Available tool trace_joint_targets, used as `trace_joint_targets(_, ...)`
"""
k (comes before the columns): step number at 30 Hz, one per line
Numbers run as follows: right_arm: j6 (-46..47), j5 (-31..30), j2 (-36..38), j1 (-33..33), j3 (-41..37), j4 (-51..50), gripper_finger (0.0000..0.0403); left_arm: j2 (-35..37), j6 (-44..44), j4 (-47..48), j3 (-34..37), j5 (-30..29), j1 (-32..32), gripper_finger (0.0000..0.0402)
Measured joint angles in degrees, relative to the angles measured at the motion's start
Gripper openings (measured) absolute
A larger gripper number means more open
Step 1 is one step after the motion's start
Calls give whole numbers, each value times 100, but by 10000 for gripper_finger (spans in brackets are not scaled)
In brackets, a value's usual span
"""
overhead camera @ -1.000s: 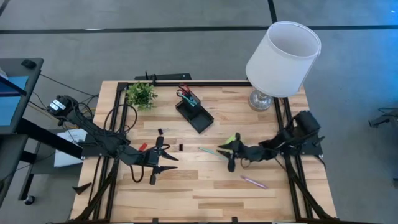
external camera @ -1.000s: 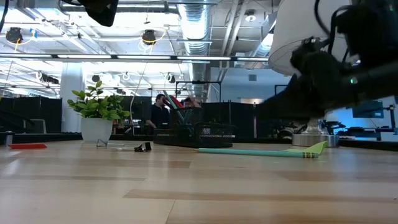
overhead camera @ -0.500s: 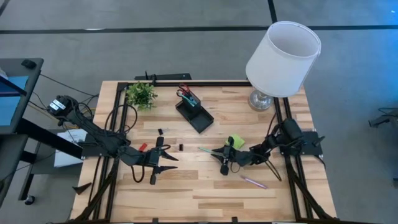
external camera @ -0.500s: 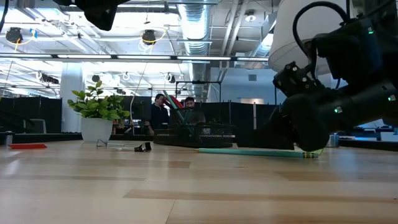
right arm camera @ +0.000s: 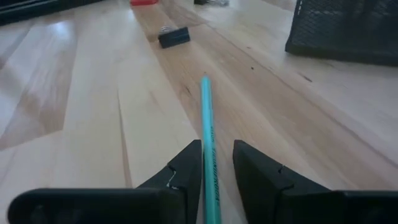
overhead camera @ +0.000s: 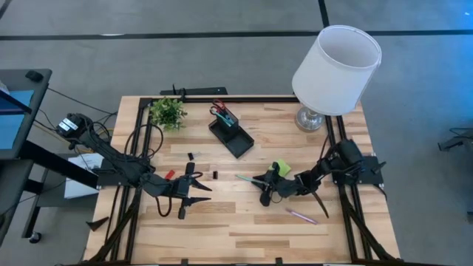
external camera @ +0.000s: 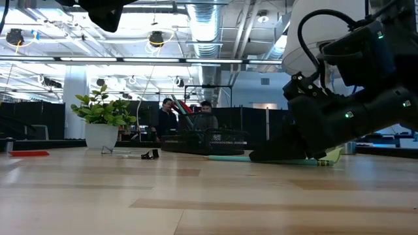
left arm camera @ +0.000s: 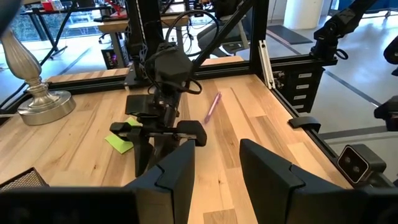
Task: Pick and place office supplies into organizer
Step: Put the blue pencil into the desk organizer
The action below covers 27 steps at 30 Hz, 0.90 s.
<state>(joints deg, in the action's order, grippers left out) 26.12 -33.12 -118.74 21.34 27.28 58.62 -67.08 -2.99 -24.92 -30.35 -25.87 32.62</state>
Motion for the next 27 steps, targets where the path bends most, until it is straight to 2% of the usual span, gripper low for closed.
trace_joint_targets(9, -87, -448, -15, 194, 255, -508, 90, -1, 16, 35, 0, 0, 0, 125)
trace_joint_targets(27, -54, -532, -28, 144, 243, -425, 90, -1, 12, 158, 0, 0, 2, 125)
